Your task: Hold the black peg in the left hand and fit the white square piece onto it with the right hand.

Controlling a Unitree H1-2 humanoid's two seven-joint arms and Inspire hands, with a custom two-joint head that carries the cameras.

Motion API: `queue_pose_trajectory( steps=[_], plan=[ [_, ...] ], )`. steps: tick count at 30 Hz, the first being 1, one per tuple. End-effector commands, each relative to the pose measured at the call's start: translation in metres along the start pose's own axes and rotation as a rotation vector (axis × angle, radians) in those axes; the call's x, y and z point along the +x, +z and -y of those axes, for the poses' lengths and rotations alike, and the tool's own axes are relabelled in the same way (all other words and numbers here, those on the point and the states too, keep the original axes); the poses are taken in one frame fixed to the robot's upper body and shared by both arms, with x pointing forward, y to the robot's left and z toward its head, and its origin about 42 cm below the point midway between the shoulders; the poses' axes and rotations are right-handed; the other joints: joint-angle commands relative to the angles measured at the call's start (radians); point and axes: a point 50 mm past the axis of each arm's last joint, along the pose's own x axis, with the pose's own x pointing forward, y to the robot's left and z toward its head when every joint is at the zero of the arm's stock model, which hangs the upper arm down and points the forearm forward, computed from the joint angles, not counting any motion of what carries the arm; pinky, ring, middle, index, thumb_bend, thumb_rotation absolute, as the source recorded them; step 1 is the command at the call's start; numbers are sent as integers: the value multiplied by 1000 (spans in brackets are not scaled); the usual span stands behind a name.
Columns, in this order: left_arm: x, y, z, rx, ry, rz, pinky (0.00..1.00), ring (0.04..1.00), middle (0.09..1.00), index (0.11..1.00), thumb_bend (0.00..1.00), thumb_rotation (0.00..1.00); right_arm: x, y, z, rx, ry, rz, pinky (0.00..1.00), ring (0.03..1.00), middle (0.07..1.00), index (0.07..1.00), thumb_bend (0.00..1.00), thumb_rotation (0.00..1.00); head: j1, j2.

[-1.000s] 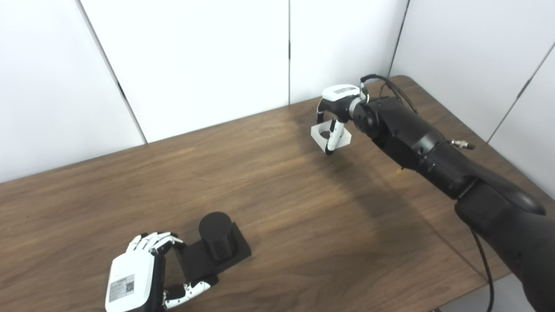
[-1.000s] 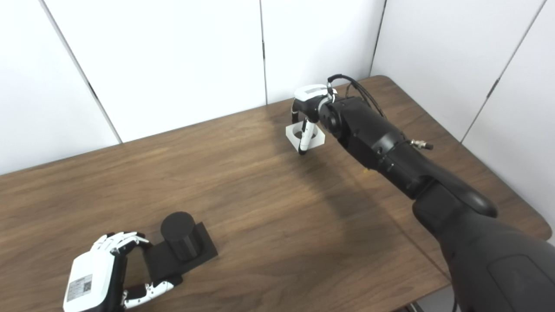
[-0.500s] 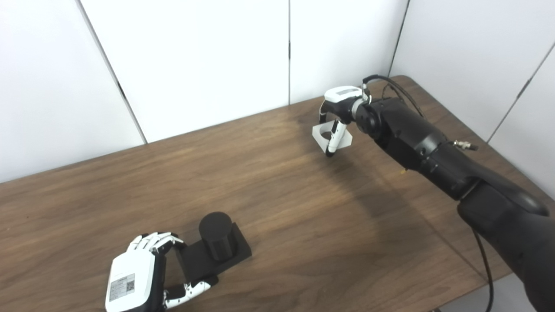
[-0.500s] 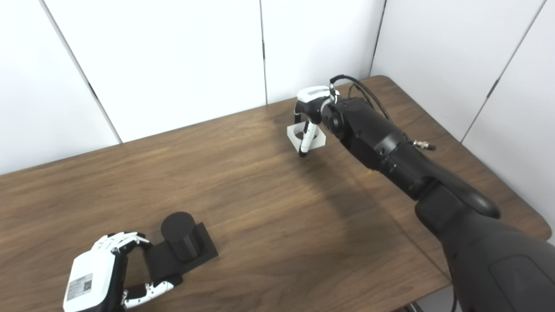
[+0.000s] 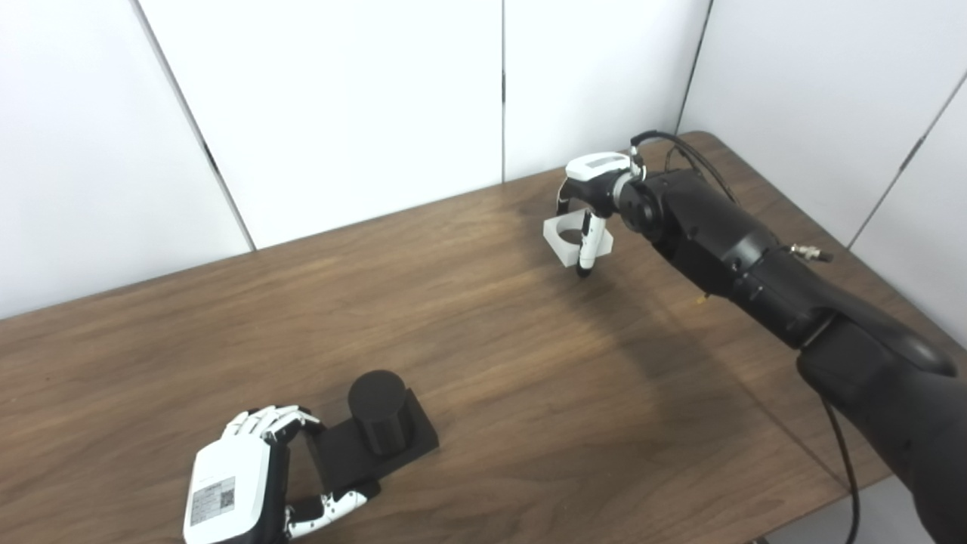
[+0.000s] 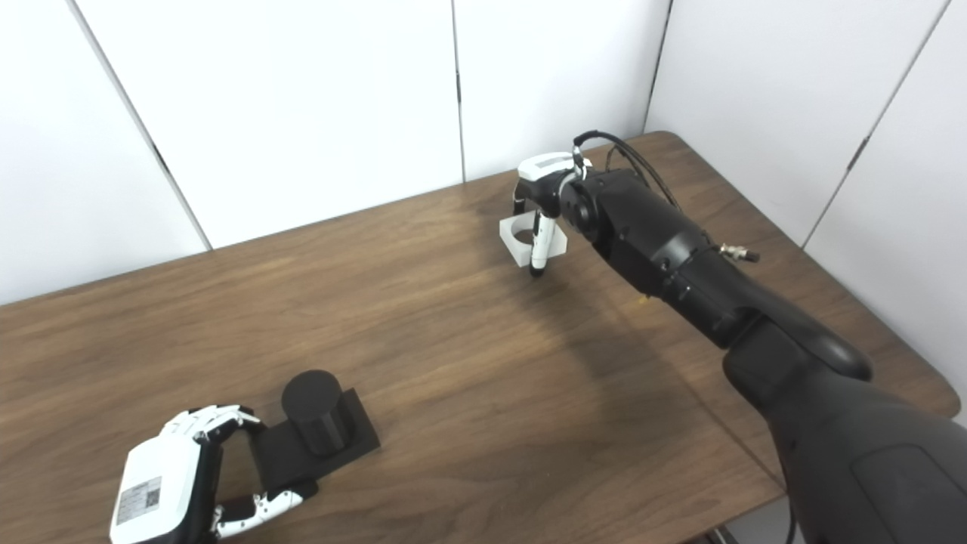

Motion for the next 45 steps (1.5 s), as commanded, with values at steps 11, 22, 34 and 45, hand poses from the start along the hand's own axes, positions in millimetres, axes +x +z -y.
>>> queue_pose_trajectory(
  steps=[11, 22, 34, 45],
  plan=[
    [-10, -7, 9, 51, -79, -11, 846, 789, 732, 485, 521, 45, -8, -9, 40, -26, -105, 0, 1000, 960, 917, 708, 983, 211, -2, 1],
    [-10, -6, 8, 45, -84, -17, 858, 788, 729, 485, 521, 45, -6, -12, 38, -33, -131, 33, 1000, 949, 872, 502, 572, 135, -5, 2],
    [-9, -5, 7, 53, -81, -13, 833, 781, 728, 485, 521, 46, -8, -14, 36, -30, -163, 59, 946, 909, 807, 484, 524, 132, -1, 5],
    [-7, 3, 5, 57, -97, -10, 826, 781, 733, 486, 521, 46, -38, 5, 44, -73, -167, 143, 999, 897, 796, 485, 523, 133, 69, 36]
  ],
)
